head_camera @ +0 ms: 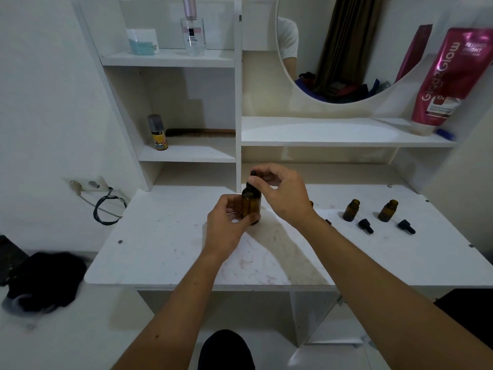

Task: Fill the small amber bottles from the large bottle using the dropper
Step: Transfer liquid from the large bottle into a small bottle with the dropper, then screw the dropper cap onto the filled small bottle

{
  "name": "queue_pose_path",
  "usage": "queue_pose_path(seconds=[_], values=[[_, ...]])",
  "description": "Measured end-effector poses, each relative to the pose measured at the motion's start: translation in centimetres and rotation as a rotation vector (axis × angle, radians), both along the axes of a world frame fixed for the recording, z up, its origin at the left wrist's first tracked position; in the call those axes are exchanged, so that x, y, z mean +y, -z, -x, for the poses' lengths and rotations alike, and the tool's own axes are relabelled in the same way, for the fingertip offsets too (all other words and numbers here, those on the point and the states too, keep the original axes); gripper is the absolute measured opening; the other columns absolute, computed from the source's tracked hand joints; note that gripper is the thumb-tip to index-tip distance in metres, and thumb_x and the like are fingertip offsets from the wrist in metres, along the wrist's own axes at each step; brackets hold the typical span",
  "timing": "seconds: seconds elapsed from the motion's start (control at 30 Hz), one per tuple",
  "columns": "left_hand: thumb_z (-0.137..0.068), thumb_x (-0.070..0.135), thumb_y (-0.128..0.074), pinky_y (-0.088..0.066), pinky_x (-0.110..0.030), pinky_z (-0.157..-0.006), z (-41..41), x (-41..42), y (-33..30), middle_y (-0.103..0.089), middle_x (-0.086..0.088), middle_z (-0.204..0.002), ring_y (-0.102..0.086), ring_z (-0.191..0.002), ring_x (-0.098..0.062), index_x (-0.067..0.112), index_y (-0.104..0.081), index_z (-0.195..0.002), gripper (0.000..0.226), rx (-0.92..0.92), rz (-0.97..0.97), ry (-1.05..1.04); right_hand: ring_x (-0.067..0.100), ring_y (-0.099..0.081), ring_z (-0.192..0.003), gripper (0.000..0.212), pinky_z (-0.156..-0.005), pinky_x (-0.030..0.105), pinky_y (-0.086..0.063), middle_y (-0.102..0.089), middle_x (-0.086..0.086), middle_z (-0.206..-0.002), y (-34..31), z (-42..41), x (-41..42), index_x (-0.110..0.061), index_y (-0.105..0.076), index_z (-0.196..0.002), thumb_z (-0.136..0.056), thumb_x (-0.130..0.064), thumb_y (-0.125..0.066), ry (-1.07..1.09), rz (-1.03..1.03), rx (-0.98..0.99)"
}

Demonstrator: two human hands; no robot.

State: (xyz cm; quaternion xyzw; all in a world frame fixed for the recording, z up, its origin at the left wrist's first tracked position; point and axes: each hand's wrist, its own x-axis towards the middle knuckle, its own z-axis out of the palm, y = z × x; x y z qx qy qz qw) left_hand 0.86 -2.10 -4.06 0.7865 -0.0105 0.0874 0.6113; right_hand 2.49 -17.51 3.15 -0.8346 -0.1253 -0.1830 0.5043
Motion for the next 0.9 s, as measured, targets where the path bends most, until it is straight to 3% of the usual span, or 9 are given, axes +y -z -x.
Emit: queue_pose_path(seconds=[0.13, 0.33, 0.47, 0.63, 0.9], values=[[-0.080, 0.027, -0.090, -0.058, -0.034, -0.100, 0.1, -0.1, 0.0, -0.072, 0.006, -0.116, -0.069, -0.105, -0.013, 0.024, -0.061, -0.121, 0.050, -0.007, -0.008, -0.014, 0.003, -0.073, -0.096, 0.025, -0.087, 0.010, -0.055, -0.079, -0.005, -0.105, -0.1, 0.4, -0.5, -0.014, -0.077, -0.118, -0.094, -0.023, -0.078, 0.025, -0.021, -0.015], [-0.077, 0.037, -0.091, -0.059, -0.033, -0.098, 1.2, -0.5, 0.0, -0.066, 0.004, -0.123, -0.067, -0.105, -0.017, 0.027, -0.054, -0.124, 0.061, 0.000, -0.038, -0.085, 0.000, -0.071, -0.095, 0.029, -0.084, 0.007, -0.053, -0.078, -0.008, -0.105, 0.0, 2.6, -2.9, -0.016, -0.077, -0.119, -0.092, -0.028, -0.079, 0.093, -0.018, -0.045], [-0.075, 0.037, -0.093, -0.056, -0.023, -0.085, 3.0, -0.9, 0.3, -0.065, 0.003, -0.112, -0.064, -0.098, -0.016, 0.024, -0.055, -0.118, 0.059, -0.035, -0.032, -0.168, 0.001, -0.072, -0.094, 0.029, -0.083, 0.009, -0.054, -0.078, -0.010, -0.105, 0.4, 4.8, -5.9, -0.018, -0.077, -0.117, -0.090, -0.028, -0.082, 0.151, -0.037, -0.063], [-0.079, 0.037, -0.089, -0.057, -0.021, -0.080, 4.8, -2.8, 0.7, -0.067, 0.006, -0.103, -0.066, -0.092, -0.014, 0.023, -0.060, -0.114, 0.048, -0.048, -0.051, -0.053, 0.002, -0.071, -0.093, 0.028, -0.082, 0.007, -0.053, -0.076, -0.012, -0.105, 2.9, 6.9, -10.3, -0.019, -0.077, -0.116, -0.091, -0.028, -0.081, 0.263, 0.047, -0.027], [-0.081, 0.036, -0.088, -0.057, -0.017, -0.079, 4.7, -6.4, 0.5, -0.069, 0.010, -0.103, -0.067, -0.094, -0.009, 0.025, -0.066, -0.111, 0.039, -0.057, -0.046, 0.061, 0.003, -0.066, -0.086, 0.028, -0.087, 0.026, -0.058, -0.070, -0.005, -0.108, 6.9, 8.0, -13.5, -0.017, -0.077, -0.114, -0.089, -0.027, -0.083, 0.388, 0.164, 0.107]])
